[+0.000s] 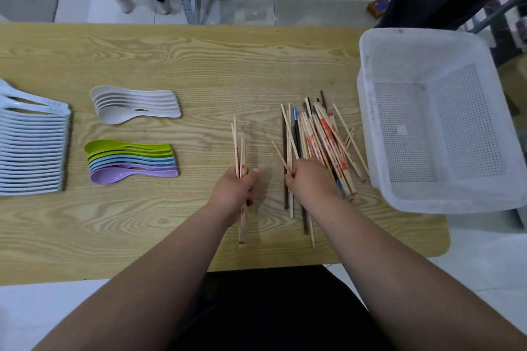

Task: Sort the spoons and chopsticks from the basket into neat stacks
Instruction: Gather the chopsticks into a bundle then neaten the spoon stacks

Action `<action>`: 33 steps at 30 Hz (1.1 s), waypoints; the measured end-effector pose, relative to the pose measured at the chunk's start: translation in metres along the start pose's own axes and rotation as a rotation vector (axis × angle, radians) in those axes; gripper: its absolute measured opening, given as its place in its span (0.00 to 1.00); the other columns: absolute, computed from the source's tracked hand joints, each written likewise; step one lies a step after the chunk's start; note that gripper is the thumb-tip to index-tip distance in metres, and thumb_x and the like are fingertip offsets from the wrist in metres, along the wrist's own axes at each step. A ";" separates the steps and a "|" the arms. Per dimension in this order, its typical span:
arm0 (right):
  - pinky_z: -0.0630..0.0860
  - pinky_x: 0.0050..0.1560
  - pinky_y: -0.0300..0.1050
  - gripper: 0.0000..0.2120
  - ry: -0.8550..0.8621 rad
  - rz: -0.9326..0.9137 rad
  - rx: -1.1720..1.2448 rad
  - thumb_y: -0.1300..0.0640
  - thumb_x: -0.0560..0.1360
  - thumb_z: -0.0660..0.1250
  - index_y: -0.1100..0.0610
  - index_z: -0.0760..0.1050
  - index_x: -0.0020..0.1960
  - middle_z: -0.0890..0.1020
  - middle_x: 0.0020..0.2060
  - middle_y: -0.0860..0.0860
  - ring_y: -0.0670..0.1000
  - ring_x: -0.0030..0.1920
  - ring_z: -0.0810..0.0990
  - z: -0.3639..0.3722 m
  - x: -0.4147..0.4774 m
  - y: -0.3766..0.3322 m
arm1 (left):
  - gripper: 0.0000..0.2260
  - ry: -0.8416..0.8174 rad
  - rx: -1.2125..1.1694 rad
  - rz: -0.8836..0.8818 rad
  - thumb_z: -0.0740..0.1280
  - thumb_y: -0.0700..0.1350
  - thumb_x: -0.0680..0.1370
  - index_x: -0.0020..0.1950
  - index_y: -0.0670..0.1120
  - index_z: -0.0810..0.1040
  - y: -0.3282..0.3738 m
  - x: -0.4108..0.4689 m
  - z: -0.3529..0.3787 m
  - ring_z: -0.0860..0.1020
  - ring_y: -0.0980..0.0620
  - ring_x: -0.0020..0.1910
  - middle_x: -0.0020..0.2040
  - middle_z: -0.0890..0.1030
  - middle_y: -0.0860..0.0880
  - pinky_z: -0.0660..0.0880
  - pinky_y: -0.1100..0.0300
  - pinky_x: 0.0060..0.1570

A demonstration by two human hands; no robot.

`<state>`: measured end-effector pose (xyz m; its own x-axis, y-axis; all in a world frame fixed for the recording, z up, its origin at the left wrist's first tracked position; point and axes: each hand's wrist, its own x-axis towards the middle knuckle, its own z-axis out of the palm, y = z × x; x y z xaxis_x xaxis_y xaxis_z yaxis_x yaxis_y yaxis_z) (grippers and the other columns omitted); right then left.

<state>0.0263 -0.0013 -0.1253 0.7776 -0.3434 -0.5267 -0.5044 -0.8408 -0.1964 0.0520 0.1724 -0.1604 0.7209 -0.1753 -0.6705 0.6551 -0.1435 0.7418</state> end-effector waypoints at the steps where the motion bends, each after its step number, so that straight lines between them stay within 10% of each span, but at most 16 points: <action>1: 0.67 0.32 0.43 0.12 -0.026 0.000 -0.015 0.47 0.79 0.65 0.56 0.79 0.50 0.78 0.46 0.54 0.54 0.39 0.77 0.000 0.002 0.001 | 0.11 0.005 -0.003 -0.002 0.70 0.48 0.78 0.40 0.47 0.71 0.000 0.000 0.002 0.68 0.51 0.27 0.29 0.70 0.50 0.70 0.53 0.32; 6: 0.68 0.28 0.44 0.14 -0.050 -0.043 0.136 0.49 0.78 0.65 0.54 0.74 0.36 0.76 0.30 0.50 0.51 0.30 0.75 -0.013 -0.008 -0.003 | 0.12 0.017 -0.025 -0.006 0.72 0.51 0.75 0.40 0.47 0.73 0.005 -0.002 0.013 0.69 0.51 0.26 0.28 0.71 0.51 0.69 0.55 0.29; 13: 0.73 0.40 0.42 0.09 -0.190 -0.210 0.376 0.45 0.77 0.69 0.50 0.80 0.44 0.81 0.38 0.45 0.45 0.41 0.80 -0.019 -0.035 -0.010 | 0.11 -0.047 0.012 0.008 0.69 0.46 0.79 0.39 0.44 0.76 0.012 -0.005 0.026 0.69 0.51 0.26 0.29 0.73 0.46 0.67 0.59 0.26; 20: 0.68 0.69 0.55 0.31 0.211 -0.033 -0.032 0.45 0.79 0.64 0.58 0.61 0.76 0.64 0.72 0.58 0.59 0.72 0.64 -0.029 -0.007 0.036 | 0.10 0.081 0.068 -0.041 0.70 0.54 0.77 0.44 0.48 0.79 0.004 0.000 0.006 0.80 0.49 0.39 0.38 0.81 0.49 0.80 0.50 0.45; 33: 0.73 0.62 0.54 0.29 0.200 0.081 0.151 0.51 0.75 0.71 0.55 0.64 0.72 0.69 0.67 0.58 0.60 0.65 0.71 -0.029 0.007 0.038 | 0.08 0.035 -0.028 -0.084 0.69 0.48 0.79 0.43 0.47 0.75 0.013 -0.009 0.010 0.72 0.51 0.30 0.34 0.74 0.48 0.72 0.55 0.33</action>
<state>0.0235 -0.0479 -0.1125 0.7835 -0.4957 -0.3747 -0.6068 -0.7402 -0.2896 0.0515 0.1626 -0.1449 0.6704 -0.1301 -0.7305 0.7191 -0.1286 0.6829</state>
